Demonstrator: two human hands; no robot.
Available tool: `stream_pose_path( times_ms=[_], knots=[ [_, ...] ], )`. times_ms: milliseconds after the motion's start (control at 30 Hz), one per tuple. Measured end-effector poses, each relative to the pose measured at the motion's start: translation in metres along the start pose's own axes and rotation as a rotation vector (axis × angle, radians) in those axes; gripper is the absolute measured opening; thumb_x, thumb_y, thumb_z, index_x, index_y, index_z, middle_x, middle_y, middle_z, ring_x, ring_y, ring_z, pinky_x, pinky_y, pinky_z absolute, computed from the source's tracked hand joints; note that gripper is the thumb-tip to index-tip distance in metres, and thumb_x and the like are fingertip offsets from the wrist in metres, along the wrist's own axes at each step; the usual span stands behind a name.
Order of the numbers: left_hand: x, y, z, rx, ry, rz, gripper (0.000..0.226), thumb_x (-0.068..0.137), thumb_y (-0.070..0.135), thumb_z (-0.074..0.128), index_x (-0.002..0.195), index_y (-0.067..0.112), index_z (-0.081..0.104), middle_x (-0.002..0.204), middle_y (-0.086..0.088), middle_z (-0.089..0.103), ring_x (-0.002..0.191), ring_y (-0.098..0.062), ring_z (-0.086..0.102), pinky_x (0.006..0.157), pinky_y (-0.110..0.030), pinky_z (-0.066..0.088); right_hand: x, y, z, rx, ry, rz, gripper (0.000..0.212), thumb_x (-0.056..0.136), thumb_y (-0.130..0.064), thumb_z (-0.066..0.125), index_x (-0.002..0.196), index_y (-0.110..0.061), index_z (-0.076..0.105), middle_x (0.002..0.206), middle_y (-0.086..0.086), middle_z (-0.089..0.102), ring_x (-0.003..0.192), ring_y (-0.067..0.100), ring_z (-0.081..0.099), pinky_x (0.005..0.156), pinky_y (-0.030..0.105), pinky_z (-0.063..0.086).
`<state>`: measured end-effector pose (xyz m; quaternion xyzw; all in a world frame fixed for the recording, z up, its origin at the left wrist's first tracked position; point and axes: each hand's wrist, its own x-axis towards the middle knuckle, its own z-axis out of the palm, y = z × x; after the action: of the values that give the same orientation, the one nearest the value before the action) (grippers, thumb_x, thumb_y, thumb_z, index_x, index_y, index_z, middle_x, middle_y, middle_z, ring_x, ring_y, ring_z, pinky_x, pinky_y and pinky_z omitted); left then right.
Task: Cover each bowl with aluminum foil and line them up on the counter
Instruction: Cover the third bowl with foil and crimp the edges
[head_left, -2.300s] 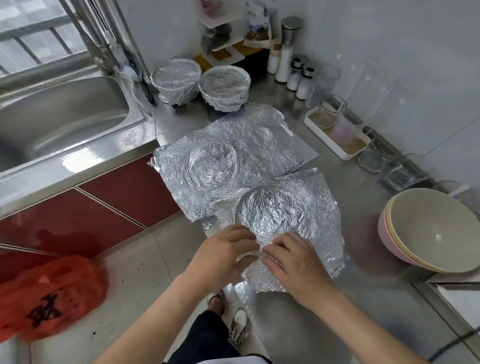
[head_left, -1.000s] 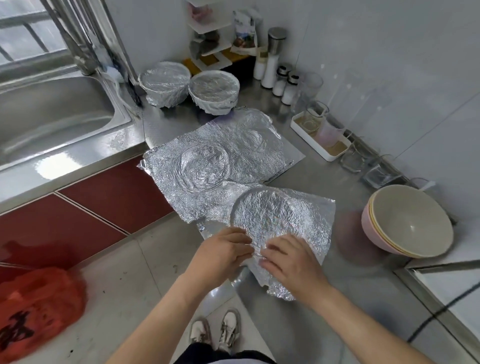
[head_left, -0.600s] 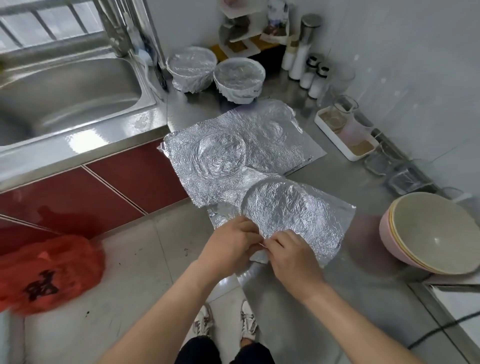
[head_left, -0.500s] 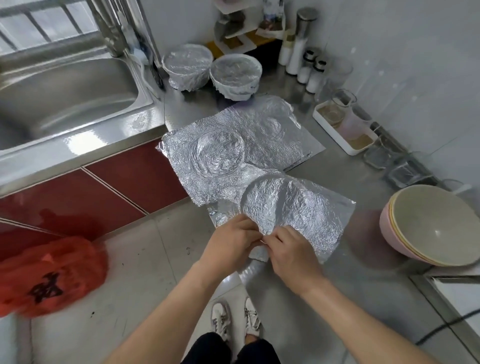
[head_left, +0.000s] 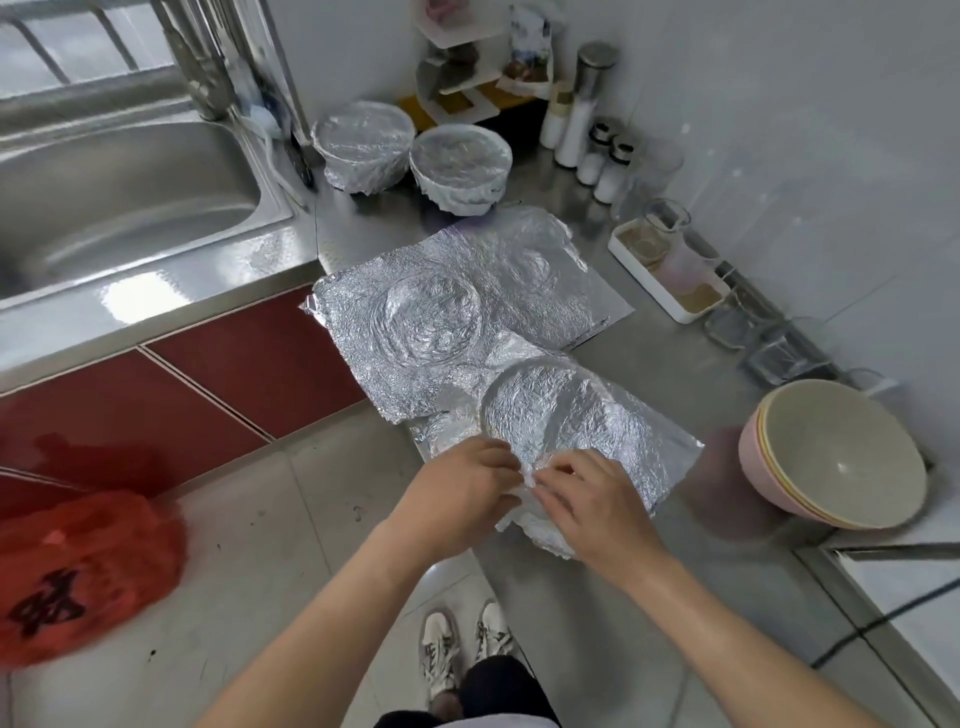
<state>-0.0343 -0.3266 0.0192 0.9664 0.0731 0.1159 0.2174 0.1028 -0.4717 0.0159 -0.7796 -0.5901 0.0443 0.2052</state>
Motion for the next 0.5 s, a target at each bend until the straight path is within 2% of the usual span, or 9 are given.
stream_pose_path(
  times_ms=[67, 200, 333, 433, 500],
  knots=[
    [-0.001, 0.005, 0.007, -0.015, 0.005, 0.010, 0.020, 0.083, 0.031, 0.060, 0.086, 0.021, 0.076, 0.088, 0.007, 0.069, 0.090, -0.017, 0.061, 0.079, -0.023, 0.043, -0.004, 0.002, 0.002, -0.001, -0.011, -0.009, 0.023, 0.091, -0.034, 0.053, 0.088, -0.019, 0.071, 0.088, -0.007, 0.058, 0.080, 0.016, 0.055, 0.069, 0.034, 0.047],
    [0.003, 0.003, 0.015, -0.013, 0.037, -0.019, 0.011, 0.083, 0.026, 0.068, 0.086, 0.024, 0.078, 0.084, 0.007, 0.068, 0.082, -0.017, 0.059, 0.068, -0.028, 0.048, -0.002, 0.005, 0.003, -0.006, 0.004, -0.059, 0.024, 0.089, -0.033, 0.053, 0.084, -0.018, 0.071, 0.084, -0.005, 0.058, 0.077, 0.017, 0.054, 0.066, 0.031, 0.046],
    [0.005, 0.001, 0.019, 0.009, 0.054, 0.021, 0.011, 0.082, 0.016, 0.066, 0.082, 0.020, 0.076, 0.082, 0.007, 0.068, 0.079, -0.017, 0.056, 0.068, -0.026, 0.044, -0.008, 0.007, 0.006, -0.026, 0.031, -0.107, 0.016, 0.088, -0.026, 0.058, 0.085, -0.015, 0.070, 0.082, -0.002, 0.058, 0.075, 0.020, 0.053, 0.064, 0.031, 0.046],
    [0.004, 0.003, 0.019, 0.006, 0.080, 0.031, 0.016, 0.086, 0.016, 0.060, 0.079, 0.019, 0.074, 0.082, 0.007, 0.068, 0.080, -0.017, 0.056, 0.070, -0.028, 0.046, -0.010, 0.006, 0.011, -0.070, 0.065, -0.118, 0.008, 0.087, -0.017, 0.064, 0.081, -0.013, 0.068, 0.077, 0.000, 0.055, 0.071, 0.022, 0.050, 0.061, 0.033, 0.044],
    [0.003, 0.001, 0.018, -0.008, 0.093, 0.019, 0.017, 0.084, 0.018, 0.059, 0.079, 0.018, 0.075, 0.084, 0.007, 0.070, 0.082, -0.018, 0.058, 0.073, -0.027, 0.046, -0.009, 0.003, 0.015, -0.093, 0.102, -0.100, 0.009, 0.085, -0.012, 0.067, 0.076, -0.012, 0.065, 0.072, 0.002, 0.050, 0.068, 0.022, 0.047, 0.059, 0.033, 0.041]
  ],
)
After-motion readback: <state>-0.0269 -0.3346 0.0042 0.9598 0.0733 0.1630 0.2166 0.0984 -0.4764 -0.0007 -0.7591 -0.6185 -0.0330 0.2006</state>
